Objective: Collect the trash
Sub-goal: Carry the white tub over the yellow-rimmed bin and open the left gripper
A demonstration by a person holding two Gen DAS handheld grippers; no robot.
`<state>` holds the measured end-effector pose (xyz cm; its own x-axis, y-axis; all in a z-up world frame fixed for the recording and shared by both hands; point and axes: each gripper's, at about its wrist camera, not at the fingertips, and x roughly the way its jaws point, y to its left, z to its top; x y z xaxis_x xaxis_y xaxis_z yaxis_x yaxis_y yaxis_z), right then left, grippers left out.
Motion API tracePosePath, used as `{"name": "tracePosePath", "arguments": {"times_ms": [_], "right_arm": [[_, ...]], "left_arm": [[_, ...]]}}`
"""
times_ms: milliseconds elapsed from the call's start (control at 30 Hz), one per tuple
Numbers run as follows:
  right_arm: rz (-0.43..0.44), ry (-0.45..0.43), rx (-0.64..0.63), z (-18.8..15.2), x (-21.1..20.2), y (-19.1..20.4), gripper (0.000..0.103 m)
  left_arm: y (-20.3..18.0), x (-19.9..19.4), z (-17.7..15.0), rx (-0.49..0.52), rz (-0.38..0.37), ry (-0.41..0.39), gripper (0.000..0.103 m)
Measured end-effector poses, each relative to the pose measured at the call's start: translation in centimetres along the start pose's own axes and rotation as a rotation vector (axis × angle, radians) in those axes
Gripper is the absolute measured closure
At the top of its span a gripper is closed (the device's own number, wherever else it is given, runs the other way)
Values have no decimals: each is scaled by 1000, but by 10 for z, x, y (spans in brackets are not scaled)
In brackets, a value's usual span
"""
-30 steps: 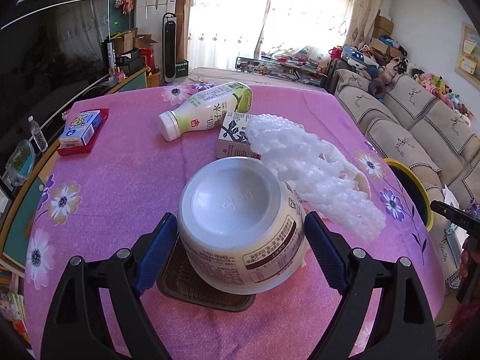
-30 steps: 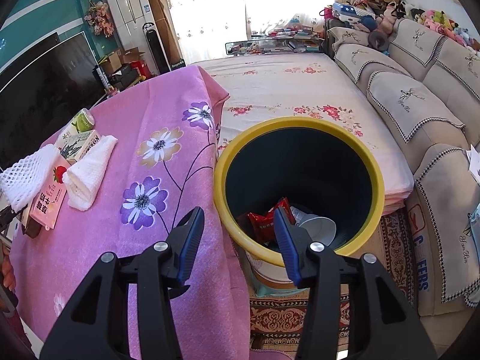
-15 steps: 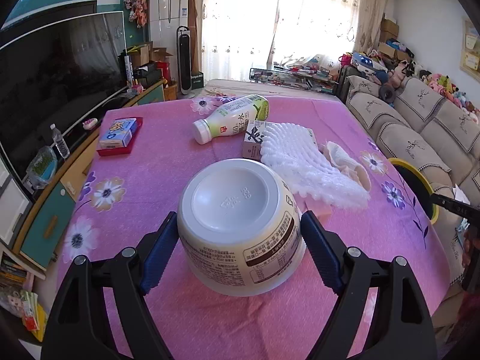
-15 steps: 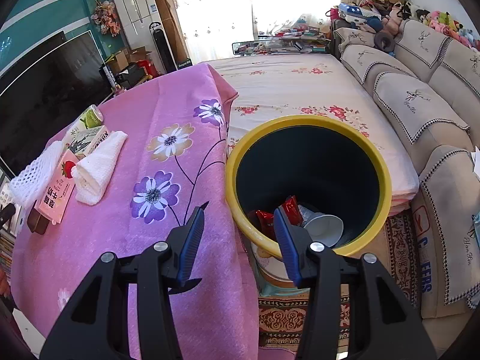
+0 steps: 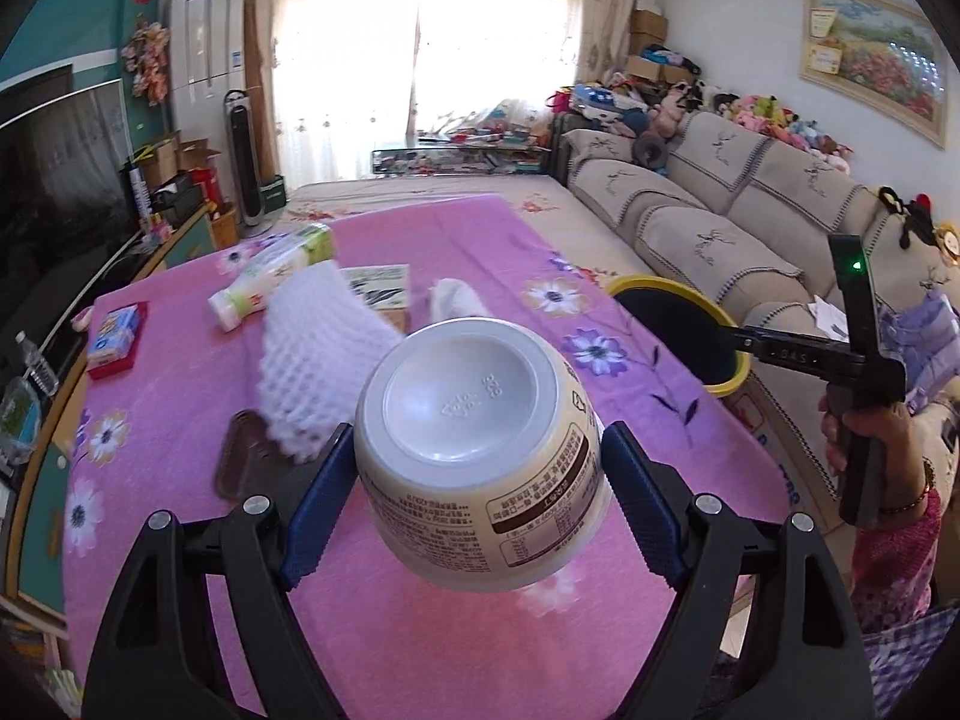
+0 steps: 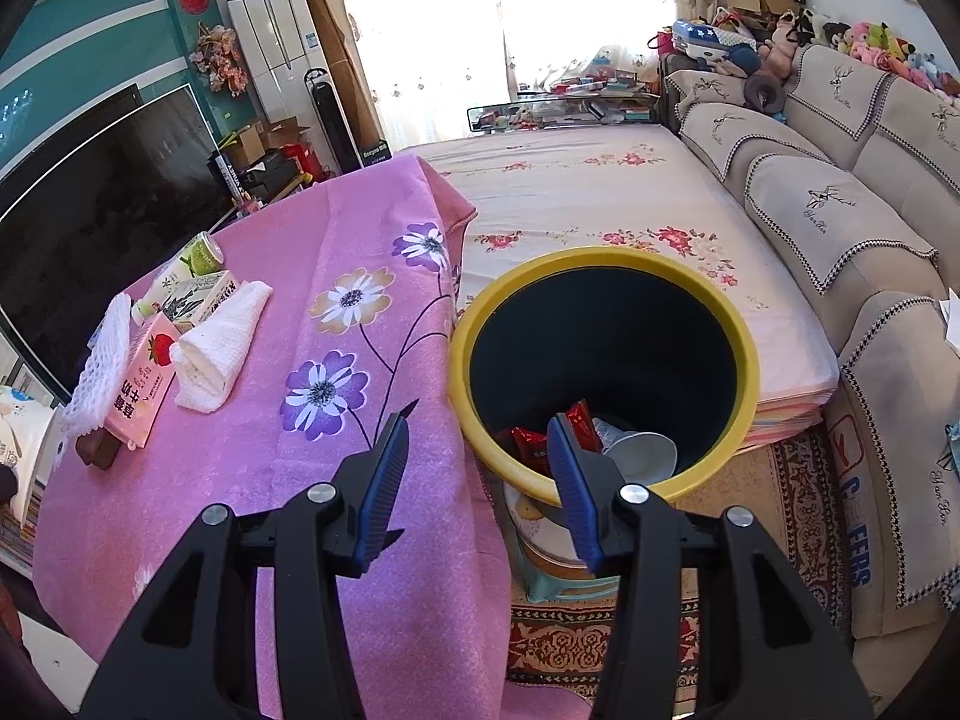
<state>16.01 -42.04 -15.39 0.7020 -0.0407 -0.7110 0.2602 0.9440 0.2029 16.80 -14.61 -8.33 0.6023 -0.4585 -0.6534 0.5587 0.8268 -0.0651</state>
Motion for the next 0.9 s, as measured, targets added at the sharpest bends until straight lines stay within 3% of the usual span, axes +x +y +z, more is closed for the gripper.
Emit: {"name": "tracePosePath", "arguments": {"times_ms": [233,400,667,900], "right_arm": [[-87,-55,57,-3,-33,-47,57],[-134,-86,125,-6,-48,-85,56],[-161,-88,179,-11,-52,-116,56],[-186,-97,201,-16,-59,-123,49]], "left_arm": [[-79,73,53,98,-150,12,22],[-126,134,87,134,-206,51,22],[-193,227,124,194,-229,112,22],[-208,275,134,170,-202,163,16]]}}
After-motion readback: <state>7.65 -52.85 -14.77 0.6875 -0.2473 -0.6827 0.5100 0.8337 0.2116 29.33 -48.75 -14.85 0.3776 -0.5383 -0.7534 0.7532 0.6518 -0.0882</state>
